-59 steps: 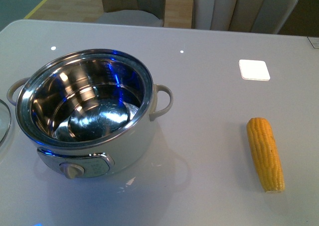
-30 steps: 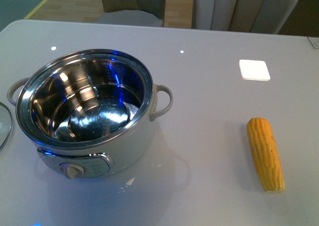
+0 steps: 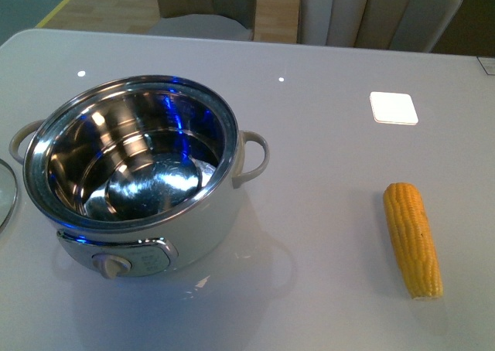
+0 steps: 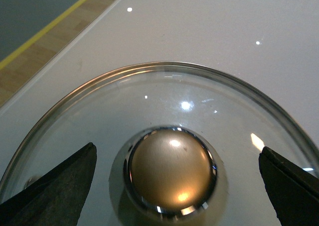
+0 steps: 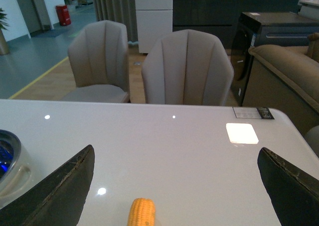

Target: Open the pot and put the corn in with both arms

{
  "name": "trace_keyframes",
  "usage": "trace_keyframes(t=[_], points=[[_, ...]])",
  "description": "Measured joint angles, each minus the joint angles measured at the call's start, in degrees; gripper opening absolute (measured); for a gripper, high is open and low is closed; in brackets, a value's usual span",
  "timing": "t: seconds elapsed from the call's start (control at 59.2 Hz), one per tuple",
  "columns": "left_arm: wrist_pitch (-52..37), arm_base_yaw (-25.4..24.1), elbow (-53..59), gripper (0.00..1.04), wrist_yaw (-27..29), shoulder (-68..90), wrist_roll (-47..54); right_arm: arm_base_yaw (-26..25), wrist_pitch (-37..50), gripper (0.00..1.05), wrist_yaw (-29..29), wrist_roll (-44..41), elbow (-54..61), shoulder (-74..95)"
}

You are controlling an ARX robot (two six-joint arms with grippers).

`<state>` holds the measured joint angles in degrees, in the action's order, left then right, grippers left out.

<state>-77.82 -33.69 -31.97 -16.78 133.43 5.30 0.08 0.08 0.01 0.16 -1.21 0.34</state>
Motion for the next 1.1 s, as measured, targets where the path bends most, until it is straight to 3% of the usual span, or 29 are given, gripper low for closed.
trace_keyframes(t=[0.203,0.642,0.997,1.099], points=[[7.0,1.3,5.7,0.97,1.1,-25.1,-1.9,0.0,0.0,0.96,0.0,0.0,0.0,-0.1],[31.8,6.4,20.3,0.97,1.2,-66.8,-7.1,0.0,0.0,0.96,0.0,0.0,0.0,-0.1],[62.1,12.2,29.1,0.97,3.3,-103.1,-8.8,0.0,0.0,0.96,0.0,0.0,0.0,-0.1],[75.0,13.4,31.3,0.97,4.3,-115.4,-9.0,0.0,0.0,0.96,0.0,0.0,0.0,-0.1]])
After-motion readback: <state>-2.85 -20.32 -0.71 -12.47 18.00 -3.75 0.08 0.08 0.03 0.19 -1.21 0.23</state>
